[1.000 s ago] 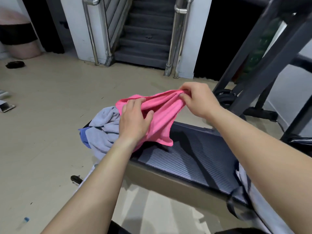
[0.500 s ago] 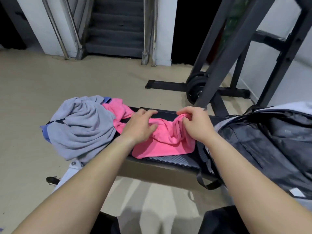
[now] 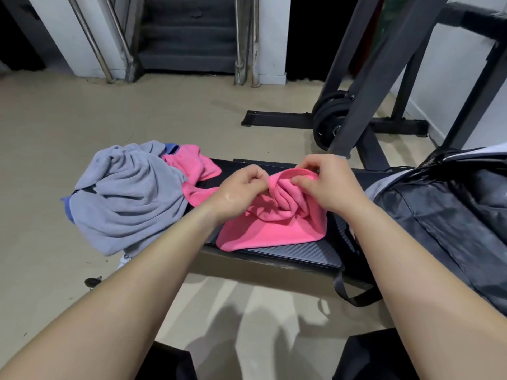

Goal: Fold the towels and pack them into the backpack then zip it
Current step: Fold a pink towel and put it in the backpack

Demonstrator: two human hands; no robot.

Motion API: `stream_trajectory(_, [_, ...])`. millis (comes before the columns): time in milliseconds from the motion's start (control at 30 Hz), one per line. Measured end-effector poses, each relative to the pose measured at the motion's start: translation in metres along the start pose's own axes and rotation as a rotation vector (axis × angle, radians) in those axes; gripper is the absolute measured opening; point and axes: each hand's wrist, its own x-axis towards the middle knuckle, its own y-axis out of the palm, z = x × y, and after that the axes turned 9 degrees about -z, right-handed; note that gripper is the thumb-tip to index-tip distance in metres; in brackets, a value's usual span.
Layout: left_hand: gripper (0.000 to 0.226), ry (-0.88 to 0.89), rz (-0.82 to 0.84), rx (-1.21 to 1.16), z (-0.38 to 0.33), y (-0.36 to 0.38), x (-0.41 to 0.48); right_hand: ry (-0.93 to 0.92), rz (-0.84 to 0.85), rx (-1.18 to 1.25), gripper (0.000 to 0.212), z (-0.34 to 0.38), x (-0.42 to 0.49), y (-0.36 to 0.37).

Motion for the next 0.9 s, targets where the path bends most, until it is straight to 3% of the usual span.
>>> stream_trajectory(133, [0.014, -0.009, 0.056, 0.03, -0.009, -0.008, -0.007, 0.067, 0.009, -0.063, 0.013, -0.016, 0.0, -0.007])
stream_trajectory(267, [0.043, -0.027, 0.214, 0.225, -0.012, -0.014, -0.018, 0.101, 0.036, -0.08, 0.007, -0.017, -0.001, -0.015])
stream_trajectory(367, [0.028, 0.181, 0.035, 0.541, -0.008, -0.025, -0.019, 0.117, 0.067, -0.151, 0.01, -0.021, -0.002, -0.019])
stream_trajectory(467, [0.015, 0.225, -0.157, 0.423, -0.006, -0.039, -0.02, 0.124, 0.162, -0.159, 0.012, -0.02, -0.007, -0.023])
stream_trajectory(567, [0.011, 0.269, -0.174, 0.371, -0.009, -0.038, -0.024, 0.038, 0.267, -0.053, 0.022, -0.002, -0.013, -0.017])
stream_trajectory(667, [0.016, 0.295, -0.178, 0.339, -0.014, -0.024, -0.029, -0.024, 0.258, 0.045, 0.04, 0.021, -0.02, -0.002])
stream_trajectory(767, [0.018, 0.289, -0.176, 0.306, -0.015, -0.017, -0.031, -0.066, 0.219, 0.032, 0.018, 0.029, -0.02, 0.01])
stream_trajectory(900, [0.014, 0.233, -0.121, 0.29, -0.015, -0.028, -0.032, -0.029, 0.153, -0.035, 0.018, 0.026, -0.016, 0.01])
